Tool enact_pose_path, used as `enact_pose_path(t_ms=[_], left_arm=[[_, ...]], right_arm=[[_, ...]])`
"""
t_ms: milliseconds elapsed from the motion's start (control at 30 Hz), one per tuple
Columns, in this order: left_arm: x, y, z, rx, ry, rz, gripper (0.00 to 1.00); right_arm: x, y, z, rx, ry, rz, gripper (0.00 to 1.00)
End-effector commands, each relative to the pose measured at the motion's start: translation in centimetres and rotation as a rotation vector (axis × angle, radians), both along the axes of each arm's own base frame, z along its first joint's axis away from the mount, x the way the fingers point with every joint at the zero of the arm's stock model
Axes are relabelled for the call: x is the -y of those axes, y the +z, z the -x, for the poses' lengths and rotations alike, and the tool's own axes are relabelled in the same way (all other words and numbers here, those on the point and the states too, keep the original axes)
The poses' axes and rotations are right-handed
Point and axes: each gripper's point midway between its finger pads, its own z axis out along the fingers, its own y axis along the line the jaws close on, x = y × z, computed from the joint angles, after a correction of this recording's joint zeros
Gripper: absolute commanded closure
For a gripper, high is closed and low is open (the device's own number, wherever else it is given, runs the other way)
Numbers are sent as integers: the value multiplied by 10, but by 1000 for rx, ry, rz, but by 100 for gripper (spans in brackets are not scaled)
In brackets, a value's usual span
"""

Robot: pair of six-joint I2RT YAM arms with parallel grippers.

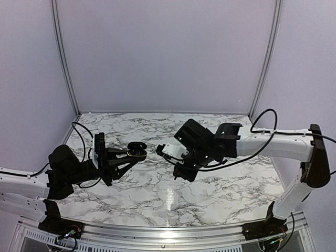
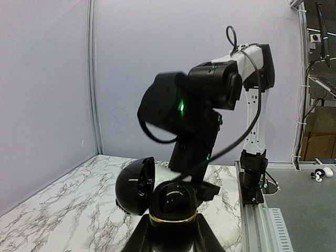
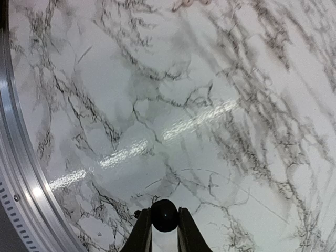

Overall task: Insert the wireless bluetooth earbuds into the charging case
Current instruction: Place the right earbud in the right side groove of the charging case.

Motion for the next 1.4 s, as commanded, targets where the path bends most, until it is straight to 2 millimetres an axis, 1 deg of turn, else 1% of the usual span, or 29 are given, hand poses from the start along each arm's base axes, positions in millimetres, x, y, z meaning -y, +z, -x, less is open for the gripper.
enact_pose_path(t_ms=[0,100,133,267,367,467,633,733,867,967,1033,1133,1367], left_arm=[[-3,5,-2,11,8,18,100],[-1,3,-2,3,3,11,100],[0,2,-1,3,-3,8,100],[4,-5,2,10,-34,-15,100],[7,-8,4,7,-56,-26,100],[12,-10,6,5,-78,-36,100],[18,-10,10,5,-125,-42,100],[20,-7,12,4,-145,-36,100],[21,-4,13,2,-156,-31,100],[21,-3,13,1,-158,-28,100],[22,-3,13,-1,-159,-28,100],[22,-2,14,-6,-164,-27,100],[21,-2,14,-9,-162,-24,100]], right_arm=[[-2,66,-19,209,-8,-140,95],[4,106,-19,292,-4,-232,95],[8,123,-17,323,-2,-275,95],[15,172,-6,398,36,-394,95],[13,203,10,451,91,-465,95],[9,223,23,515,125,-496,95],[-6,237,47,621,203,-500,95],[-15,242,60,675,239,-506,95],[-26,239,70,726,272,-476,95],[-36,230,76,750,294,-440,95],[-42,225,77,760,300,-413,95],[-48,221,72,776,286,-385,95],[-56,219,67,790,266,-371,95]])
